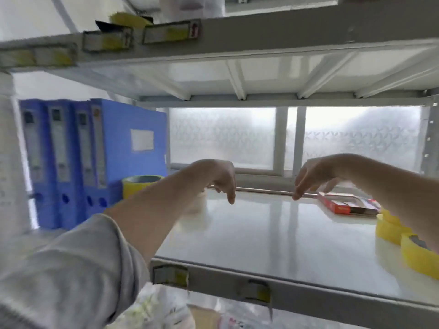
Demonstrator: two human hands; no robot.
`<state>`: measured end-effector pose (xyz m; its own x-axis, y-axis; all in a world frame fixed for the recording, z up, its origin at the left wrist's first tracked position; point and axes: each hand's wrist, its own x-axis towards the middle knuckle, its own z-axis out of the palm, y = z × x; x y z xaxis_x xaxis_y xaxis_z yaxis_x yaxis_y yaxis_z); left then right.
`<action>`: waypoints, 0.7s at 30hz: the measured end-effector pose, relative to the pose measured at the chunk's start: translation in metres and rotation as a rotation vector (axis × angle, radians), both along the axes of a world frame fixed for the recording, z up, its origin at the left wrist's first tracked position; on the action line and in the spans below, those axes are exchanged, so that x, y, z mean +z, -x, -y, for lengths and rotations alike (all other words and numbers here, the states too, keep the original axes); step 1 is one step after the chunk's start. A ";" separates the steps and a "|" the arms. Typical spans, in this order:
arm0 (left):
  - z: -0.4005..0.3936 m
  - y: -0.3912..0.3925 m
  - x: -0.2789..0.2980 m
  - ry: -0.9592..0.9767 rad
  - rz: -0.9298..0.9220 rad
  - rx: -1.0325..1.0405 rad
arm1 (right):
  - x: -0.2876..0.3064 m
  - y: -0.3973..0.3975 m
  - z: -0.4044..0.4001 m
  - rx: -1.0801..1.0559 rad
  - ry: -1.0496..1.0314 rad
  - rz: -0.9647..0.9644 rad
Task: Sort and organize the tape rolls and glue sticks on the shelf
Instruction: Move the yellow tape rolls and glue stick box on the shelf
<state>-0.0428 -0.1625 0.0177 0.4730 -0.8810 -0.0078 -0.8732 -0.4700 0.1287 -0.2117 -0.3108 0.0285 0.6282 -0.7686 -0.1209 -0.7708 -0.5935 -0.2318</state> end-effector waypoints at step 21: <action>-0.174 -0.127 -0.042 0.251 -0.044 0.420 | -0.091 -0.248 -0.133 0.461 -0.177 0.098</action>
<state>0.0847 0.0115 -0.0248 0.7916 -0.5916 0.1528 -0.6064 -0.7298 0.3157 0.0359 -0.1781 -0.0623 0.9125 -0.3814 -0.1481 -0.4073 -0.8122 -0.4177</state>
